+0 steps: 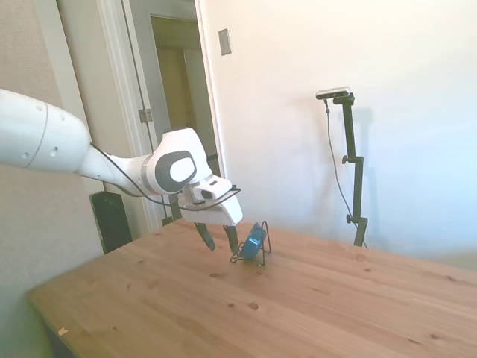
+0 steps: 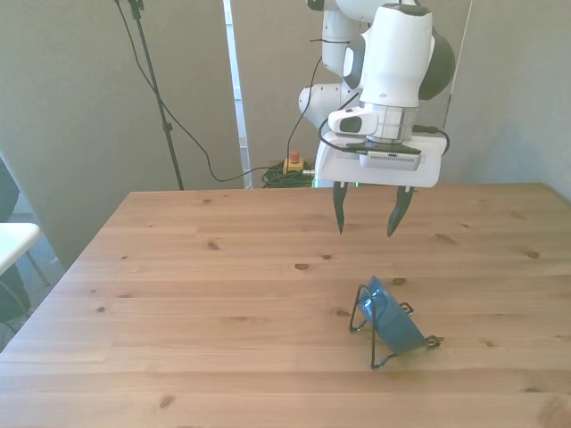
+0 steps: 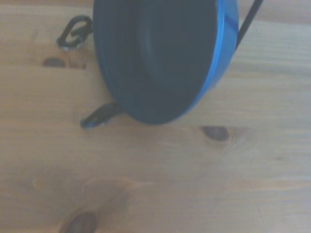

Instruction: Unload the bowl

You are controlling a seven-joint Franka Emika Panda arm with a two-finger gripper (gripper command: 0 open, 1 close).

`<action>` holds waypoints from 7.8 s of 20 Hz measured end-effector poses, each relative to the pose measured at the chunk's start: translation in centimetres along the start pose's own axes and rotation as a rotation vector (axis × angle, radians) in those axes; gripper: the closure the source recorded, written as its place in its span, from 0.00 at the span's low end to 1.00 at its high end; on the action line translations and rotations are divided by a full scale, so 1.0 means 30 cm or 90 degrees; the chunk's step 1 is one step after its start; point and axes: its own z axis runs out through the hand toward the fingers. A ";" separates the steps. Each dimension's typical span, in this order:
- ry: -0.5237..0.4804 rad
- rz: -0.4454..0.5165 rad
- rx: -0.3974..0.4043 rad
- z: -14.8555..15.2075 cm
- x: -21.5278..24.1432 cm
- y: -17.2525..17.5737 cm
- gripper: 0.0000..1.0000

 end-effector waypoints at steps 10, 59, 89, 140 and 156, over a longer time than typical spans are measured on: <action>0.046 0.030 -0.050 0.017 0.163 -0.195 0.00; 0.124 0.054 -0.170 0.105 0.186 -0.472 1.00; 0.152 0.036 -0.215 0.039 0.094 -0.532 1.00; -0.141 0.185 0.052 0.089 -0.085 0.537 1.00; -0.186 0.206 0.069 0.214 -0.025 0.584 0.00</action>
